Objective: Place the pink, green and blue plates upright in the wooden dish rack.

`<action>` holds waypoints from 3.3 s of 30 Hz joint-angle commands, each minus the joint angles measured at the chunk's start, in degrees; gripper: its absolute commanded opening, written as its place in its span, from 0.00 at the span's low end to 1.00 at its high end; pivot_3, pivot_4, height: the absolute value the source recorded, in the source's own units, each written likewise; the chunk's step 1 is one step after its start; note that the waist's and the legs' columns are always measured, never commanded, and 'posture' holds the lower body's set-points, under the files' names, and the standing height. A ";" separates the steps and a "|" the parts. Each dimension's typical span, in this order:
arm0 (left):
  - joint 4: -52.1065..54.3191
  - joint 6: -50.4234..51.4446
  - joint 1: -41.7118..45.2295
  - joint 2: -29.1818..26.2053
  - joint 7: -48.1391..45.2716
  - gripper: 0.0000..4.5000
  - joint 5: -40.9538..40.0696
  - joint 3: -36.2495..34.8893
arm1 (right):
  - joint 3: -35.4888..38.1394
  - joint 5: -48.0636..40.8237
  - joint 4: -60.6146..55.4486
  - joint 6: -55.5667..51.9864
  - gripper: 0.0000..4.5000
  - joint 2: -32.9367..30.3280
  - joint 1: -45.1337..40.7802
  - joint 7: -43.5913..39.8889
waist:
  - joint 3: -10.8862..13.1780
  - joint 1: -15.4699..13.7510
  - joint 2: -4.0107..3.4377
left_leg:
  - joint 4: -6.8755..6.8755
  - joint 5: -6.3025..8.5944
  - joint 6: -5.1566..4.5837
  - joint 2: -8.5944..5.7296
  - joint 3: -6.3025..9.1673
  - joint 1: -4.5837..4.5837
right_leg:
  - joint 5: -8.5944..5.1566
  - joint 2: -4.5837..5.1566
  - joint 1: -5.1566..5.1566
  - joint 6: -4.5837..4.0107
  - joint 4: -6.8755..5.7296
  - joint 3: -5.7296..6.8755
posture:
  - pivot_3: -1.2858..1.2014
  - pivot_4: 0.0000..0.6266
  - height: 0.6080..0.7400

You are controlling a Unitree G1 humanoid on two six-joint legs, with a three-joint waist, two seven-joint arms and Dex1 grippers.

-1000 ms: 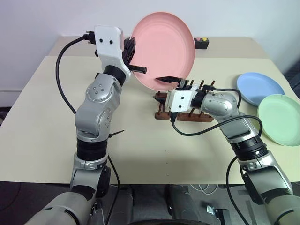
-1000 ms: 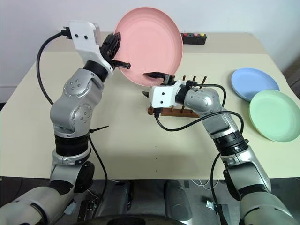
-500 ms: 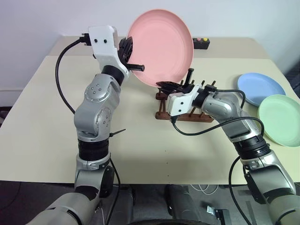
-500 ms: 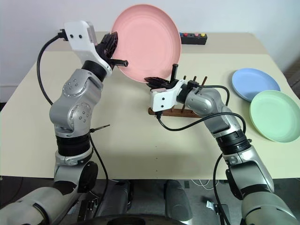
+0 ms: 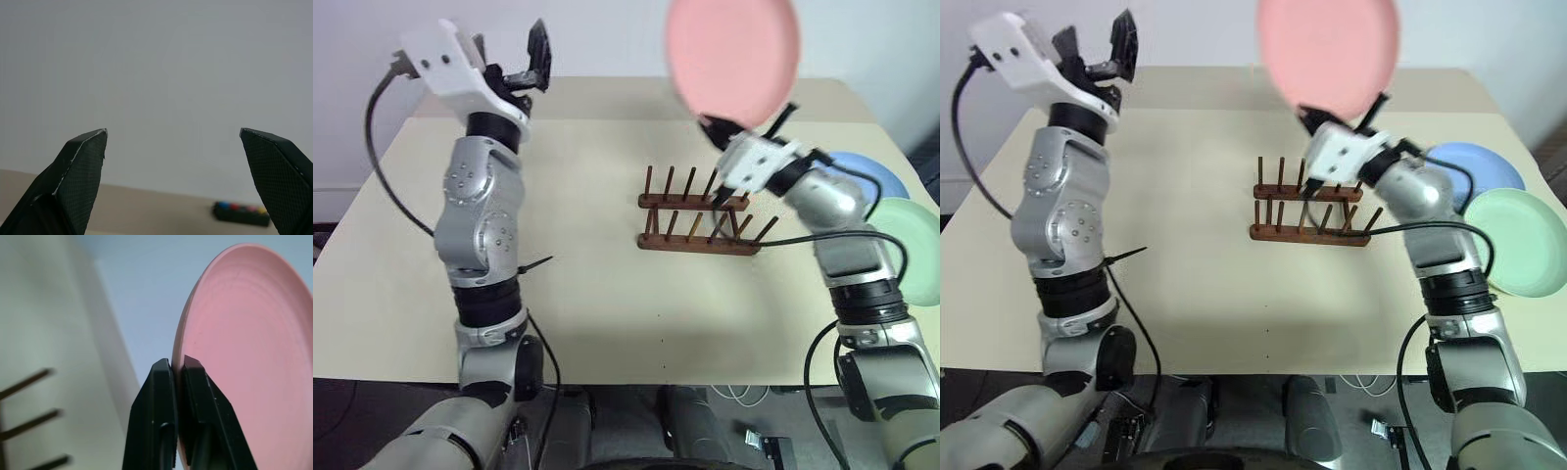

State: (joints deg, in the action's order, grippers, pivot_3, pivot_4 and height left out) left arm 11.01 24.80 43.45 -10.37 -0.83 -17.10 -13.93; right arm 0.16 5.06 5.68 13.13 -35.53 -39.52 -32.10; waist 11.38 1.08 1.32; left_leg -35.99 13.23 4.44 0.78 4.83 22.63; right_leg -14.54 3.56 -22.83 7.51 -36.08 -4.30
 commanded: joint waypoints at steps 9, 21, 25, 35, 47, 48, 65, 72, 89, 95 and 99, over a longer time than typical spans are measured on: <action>-0.82 -2.96 -22.94 -11.67 -25.61 0.99 -3.16 7.05 | 20.20 -45.73 -17.48 -38.84 0.00 -7.67 12.39 -15.58 | 0.02 0.04 -0.06 | 0.06 0.03 -0.06 0.02 0.00 0.01 | -0.09 0.00 -0.03 -0.17 -0.01 0.01 | 0.52 0.24 0.92; 6.39 -2.20 -36.15 -15.62 -40.20 0.99 -5.52 15.93 | 23.42 -55.32 -20.58 -48.04 0.00 -6.25 15.57 -12.90 | 0.02 -0.23 -0.10 | -0.05 0.04 -0.06 0.04 -0.08 0.04 | -0.16 0.01 -0.03 -0.31 0.03 -0.05 | 0.52 0.24 0.92; 6.95 -2.28 -36.11 -15.43 -40.84 0.99 -6.01 16.99 | 24.33 -58.18 -20.48 -49.53 0.00 -5.50 15.63 -11.28 | 0.03 -0.18 -0.10 | -0.02 0.04 -0.07 0.05 -0.09 0.05 | -0.16 0.00 -0.07 -0.31 0.03 -0.07 | 0.52 0.24 0.92; 9.31 -2.68 -36.16 -15.54 -43.95 0.99 -6.64 19.40 | 26.45 -64.26 -21.12 -52.65 0.00 -5.46 17.28 -9.80 | 0.03 -0.19 -0.10 | -0.03 0.05 -0.08 0.05 -0.09 0.06 | -0.16 0.00 -0.07 -0.30 0.04 -0.07 | 0.52 0.24 0.92; 9.01 -2.53 -35.42 -15.20 -43.26 0.99 -5.53 21.11 | 27.97 -68.52 -21.35 -54.09 0.00 -5.15 19.23 -7.33 | 0.02 -0.20 -0.10 | -0.03 0.05 -0.09 0.05 -0.09 0.08 | -0.17 0.00 -0.09 -0.30 0.04 -0.07 | 0.52 0.24 0.92; 8.90 -2.63 -35.35 -15.21 -43.21 0.99 -5.45 21.21 | 28.15 -68.87 -21.11 -54.03 0.00 -4.85 19.44 -6.98 | 0.03 -0.20 -0.10 | -0.03 0.05 -0.09 0.05 -0.09 0.09 | -0.17 0.00 -0.08 -0.30 0.04 -0.07 | 0.52 0.24 0.92; 8.22 -3.30 -35.17 -15.66 -42.81 0.99 -3.68 21.39 | 28.25 -69.14 -19.70 -52.74 0.00 -1.80 22.52 -4.82 | 0.02 -0.18 -0.11 | -0.04 0.05 -0.09 0.05 -0.09 0.14 | -0.17 0.00 -0.14 -0.30 0.04 -0.08 | 0.52 0.24 0.92; 8.56 -3.07 -35.22 -15.52 -42.92 1.00 -3.50 21.34 | 28.27 -66.48 -18.40 -50.65 0.64 -1.24 21.84 -4.04 | 0.02 -0.17 -0.11 | -0.04 0.05 -0.09 0.05 -0.09 0.16 | -0.17 0.00 -0.17 -0.30 0.04 -0.08 | 0.52 0.24 0.92; 8.53 -2.96 -35.13 -15.21 -42.96 1.00 -3.27 22.12 | 36.18 -54.64 -3.94 -37.47 0.74 -7.16 12.63 0.69 | 0.01 -0.34 -0.14 | -0.13 0.05 -0.09 0.03 -0.09 0.49 | -0.15 0.01 -0.42 -0.29 0.06 -0.07 | 0.52 0.24 0.92; 7.66 -3.10 -34.21 -14.90 -43.30 1.00 -3.17 22.52 | 35.17 -42.32 5.47 -32.26 0.74 -12.88 14.97 3.40 | -0.05 -0.09 -0.28 | -0.12 0.05 -0.09 0.03 -0.10 0.48 | -0.15 0.00 -0.44 -0.28 0.03 -0.08 | 0.52 0.24 0.92; 7.16 -3.05 -33.66 -14.80 -43.56 1.00 -3.22 22.61 | 27.37 -30.58 8.45 -29.30 0.74 -16.73 21.29 1.30 | -0.07 -0.05 -0.33 | -0.12 0.05 -0.09 0.03 -0.13 0.48 | -0.15 0.00 -0.45 -0.29 0.04 -0.10 | 0.52 0.24 0.92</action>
State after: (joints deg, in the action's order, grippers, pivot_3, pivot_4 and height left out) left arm 17.52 23.03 9.10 -25.27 -43.90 -20.38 8.53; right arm 30.62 -30.71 14.39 -18.23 -50.46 -20.06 -29.13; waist 11.31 1.03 0.99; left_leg -36.09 13.27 4.34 0.82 4.70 23.10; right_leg -14.69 3.56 -23.28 7.22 -36.04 -4.40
